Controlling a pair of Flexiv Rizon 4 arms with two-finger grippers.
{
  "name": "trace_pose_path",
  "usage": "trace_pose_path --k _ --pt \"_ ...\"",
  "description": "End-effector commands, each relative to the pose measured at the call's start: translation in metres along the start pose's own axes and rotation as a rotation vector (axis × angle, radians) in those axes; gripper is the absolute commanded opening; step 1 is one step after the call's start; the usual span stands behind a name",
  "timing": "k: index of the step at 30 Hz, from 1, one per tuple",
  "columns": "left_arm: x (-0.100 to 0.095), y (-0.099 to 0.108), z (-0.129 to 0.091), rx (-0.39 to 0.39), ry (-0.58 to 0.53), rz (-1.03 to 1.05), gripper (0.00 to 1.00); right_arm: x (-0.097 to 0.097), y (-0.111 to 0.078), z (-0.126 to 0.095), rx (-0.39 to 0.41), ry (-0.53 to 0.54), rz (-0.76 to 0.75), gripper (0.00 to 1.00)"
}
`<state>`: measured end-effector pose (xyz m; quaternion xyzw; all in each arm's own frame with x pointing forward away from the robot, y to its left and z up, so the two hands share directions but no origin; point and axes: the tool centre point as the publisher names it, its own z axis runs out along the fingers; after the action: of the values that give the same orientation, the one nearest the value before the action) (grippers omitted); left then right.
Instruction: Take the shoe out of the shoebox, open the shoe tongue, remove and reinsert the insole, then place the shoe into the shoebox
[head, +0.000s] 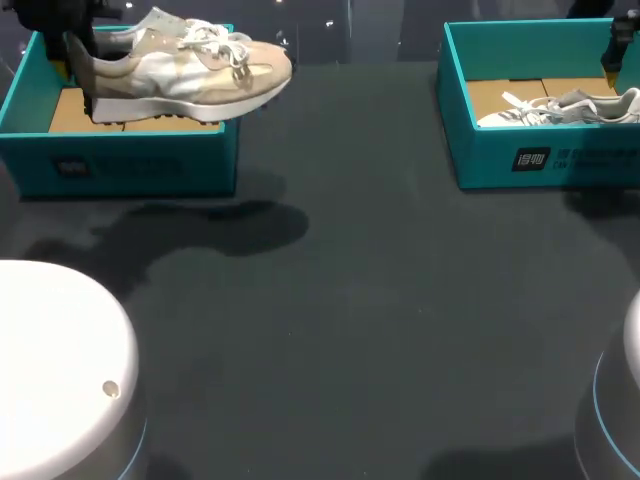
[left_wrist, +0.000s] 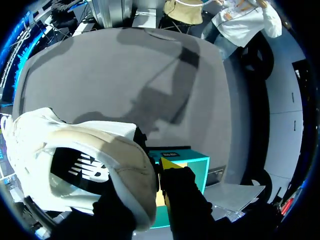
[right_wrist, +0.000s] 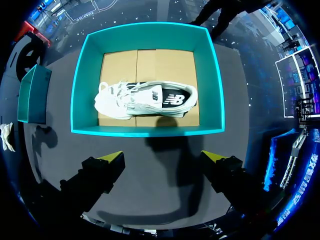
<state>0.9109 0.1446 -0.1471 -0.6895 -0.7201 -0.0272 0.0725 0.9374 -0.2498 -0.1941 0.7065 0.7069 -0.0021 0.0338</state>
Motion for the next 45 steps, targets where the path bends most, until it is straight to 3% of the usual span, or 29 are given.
trace_pose_path --k 1,17,24,34,45 --pt "-0.015 -0.050 0.005 -0.190 0.019 0.009 0.00 0.000 0.000 0.000 -0.001 -0.001 0.001 1.00" --pt "-0.066 -0.129 0.024 -0.193 0.049 0.070 0.00 0.000 0.000 0.000 -0.001 -0.001 0.001 1.00" --pt "-0.089 -0.153 0.035 -0.180 0.065 0.092 0.00 0.000 0.000 0.000 -0.001 -0.001 0.001 1.00" --pt "-0.117 -0.173 0.058 -0.121 0.095 0.127 0.00 0.000 0.000 0.000 -0.001 -0.001 0.001 1.00" --pt "-0.158 -0.177 0.091 -0.102 0.096 0.122 0.00 0.000 0.000 0.000 -0.001 -0.001 0.001 1.00"
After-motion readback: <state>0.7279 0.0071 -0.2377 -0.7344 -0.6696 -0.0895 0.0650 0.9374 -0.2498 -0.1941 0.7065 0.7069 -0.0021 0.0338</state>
